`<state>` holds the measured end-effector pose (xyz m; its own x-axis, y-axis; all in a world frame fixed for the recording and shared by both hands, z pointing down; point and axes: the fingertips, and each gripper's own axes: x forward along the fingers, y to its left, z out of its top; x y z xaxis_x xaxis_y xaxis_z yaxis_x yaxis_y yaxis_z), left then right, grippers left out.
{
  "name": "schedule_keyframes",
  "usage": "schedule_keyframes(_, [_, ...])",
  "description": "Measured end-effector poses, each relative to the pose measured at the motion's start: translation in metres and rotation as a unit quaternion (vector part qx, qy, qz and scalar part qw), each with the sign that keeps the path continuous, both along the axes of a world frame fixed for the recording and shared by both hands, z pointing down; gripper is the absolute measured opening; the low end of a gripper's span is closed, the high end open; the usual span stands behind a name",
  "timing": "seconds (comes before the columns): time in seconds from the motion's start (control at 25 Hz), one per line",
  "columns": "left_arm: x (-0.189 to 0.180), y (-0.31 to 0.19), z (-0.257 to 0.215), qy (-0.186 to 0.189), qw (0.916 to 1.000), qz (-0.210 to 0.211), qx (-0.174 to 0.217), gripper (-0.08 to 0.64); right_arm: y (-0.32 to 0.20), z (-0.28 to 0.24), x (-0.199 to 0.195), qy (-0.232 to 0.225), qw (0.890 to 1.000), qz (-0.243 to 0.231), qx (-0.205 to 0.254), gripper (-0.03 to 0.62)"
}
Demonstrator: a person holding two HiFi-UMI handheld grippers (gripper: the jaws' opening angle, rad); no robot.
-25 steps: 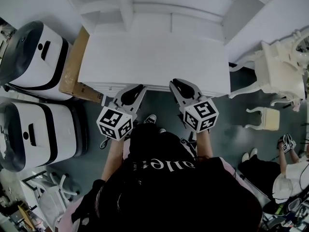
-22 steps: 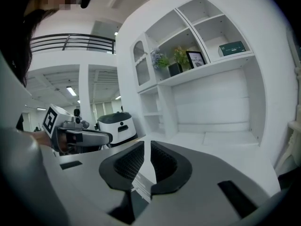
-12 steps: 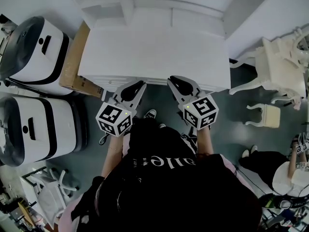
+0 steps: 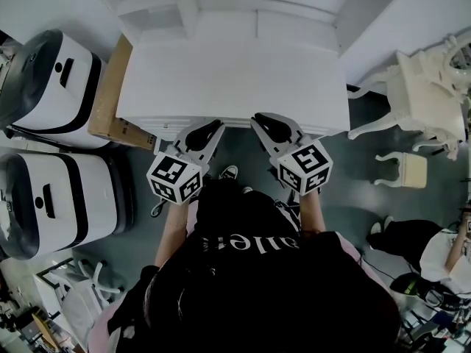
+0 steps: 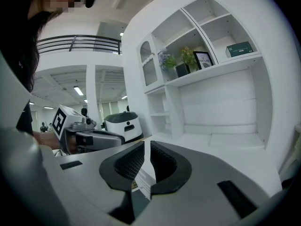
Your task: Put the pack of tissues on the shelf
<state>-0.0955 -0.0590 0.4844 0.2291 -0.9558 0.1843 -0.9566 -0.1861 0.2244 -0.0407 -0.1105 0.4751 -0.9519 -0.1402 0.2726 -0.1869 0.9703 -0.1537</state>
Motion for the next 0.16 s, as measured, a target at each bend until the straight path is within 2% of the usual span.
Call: schedule_keyframes(0.16, [-0.0024,-0.0035,-0.001,0.001,1.0,0.003,-0.001,0.048,-0.0027,-0.0017,-0.0025,0.0,1.0,0.001,-0.001,0.071])
